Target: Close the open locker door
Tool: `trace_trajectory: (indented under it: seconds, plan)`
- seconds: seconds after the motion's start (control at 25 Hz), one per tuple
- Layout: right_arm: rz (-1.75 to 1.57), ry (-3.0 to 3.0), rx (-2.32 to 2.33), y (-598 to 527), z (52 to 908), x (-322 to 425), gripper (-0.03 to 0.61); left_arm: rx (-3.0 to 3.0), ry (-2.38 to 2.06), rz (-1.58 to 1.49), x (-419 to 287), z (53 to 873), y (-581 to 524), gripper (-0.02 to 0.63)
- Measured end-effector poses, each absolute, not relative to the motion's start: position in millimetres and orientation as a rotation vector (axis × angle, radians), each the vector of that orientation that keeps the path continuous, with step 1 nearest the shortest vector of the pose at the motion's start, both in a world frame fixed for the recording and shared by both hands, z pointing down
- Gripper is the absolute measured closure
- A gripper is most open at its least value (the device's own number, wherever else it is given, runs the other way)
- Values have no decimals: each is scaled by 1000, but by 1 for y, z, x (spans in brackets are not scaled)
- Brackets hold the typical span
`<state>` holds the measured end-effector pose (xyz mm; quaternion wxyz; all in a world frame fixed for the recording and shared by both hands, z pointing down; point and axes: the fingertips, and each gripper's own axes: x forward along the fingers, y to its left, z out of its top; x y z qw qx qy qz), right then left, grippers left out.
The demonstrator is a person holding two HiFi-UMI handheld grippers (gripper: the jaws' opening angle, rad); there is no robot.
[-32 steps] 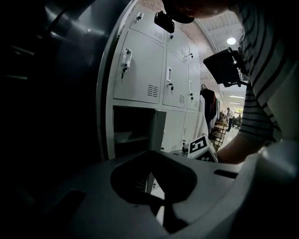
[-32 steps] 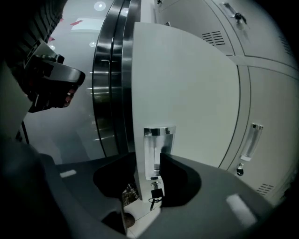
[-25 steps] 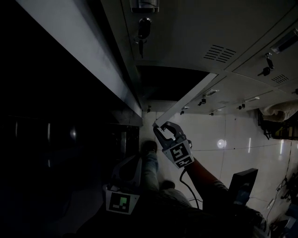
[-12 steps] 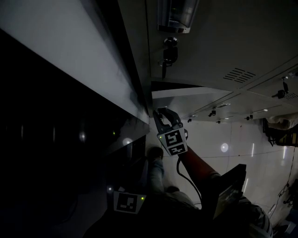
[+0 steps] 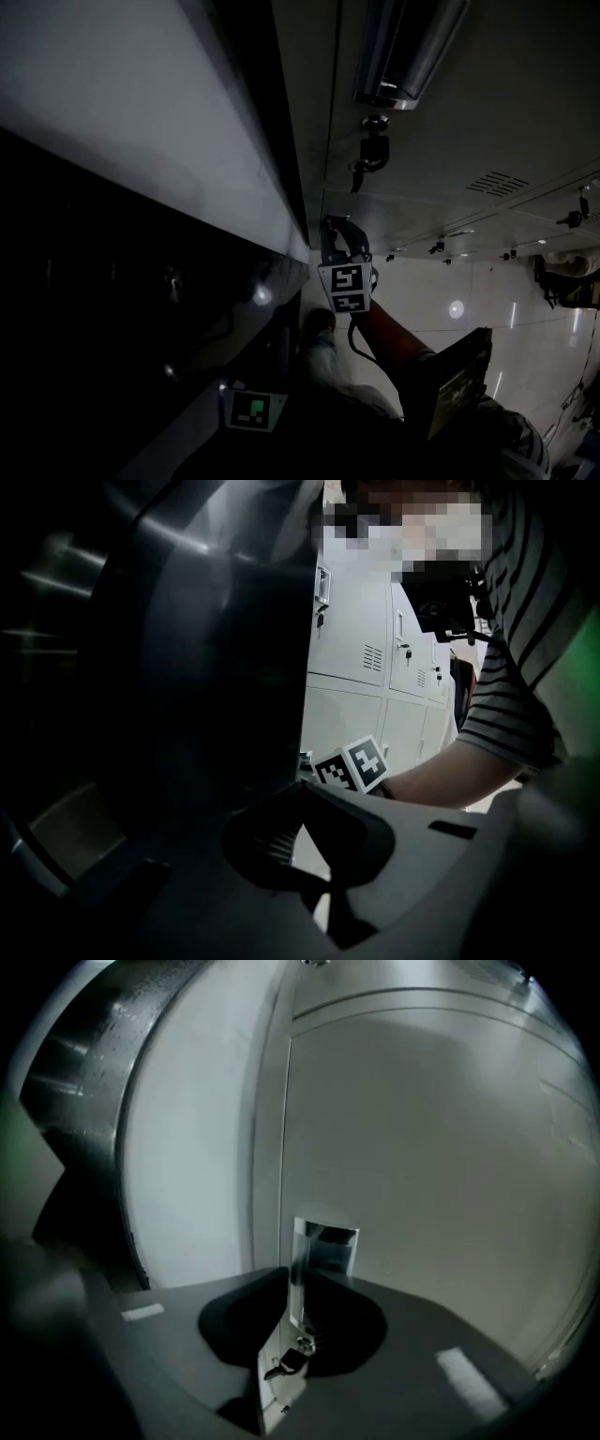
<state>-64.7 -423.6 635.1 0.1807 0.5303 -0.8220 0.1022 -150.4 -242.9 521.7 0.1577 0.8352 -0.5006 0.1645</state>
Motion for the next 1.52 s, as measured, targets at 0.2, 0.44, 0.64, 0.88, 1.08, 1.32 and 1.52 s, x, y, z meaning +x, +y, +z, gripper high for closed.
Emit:
trace_trajectory:
  seconds: [0.2, 0.44, 0.64, 0.88, 1.08, 1.32, 1.52]
  plan:
    - [365, -2260, 1518, -421, 637, -67, 487, 2397, -1422, 478, -148, 518, -242, 609]
    - [493, -2219, 1524, -407, 639, -68, 351, 2374, -1427, 482, -150, 519, -235, 609]
    - [549, -2233, 1590, -359, 604, -35, 364, 2380, -1446, 454, -153, 507, -222, 609]
    - [530, -2386, 1678, -234, 506, 20, 493, 2454, -1517, 333, -137, 460, -176, 609]
    - [470, -2411, 1769, -99, 436, 77, 577, 2529, -1588, 210, -114, 411, -85, 609]
    - [449, -2402, 1780, 35, 391, 122, 577, 2494, -1612, 196, -106, 366, 38, 609]
    - [458, -2405, 1784, 88, 365, 124, 578, 2496, -1644, 189, -115, 344, 83, 609]
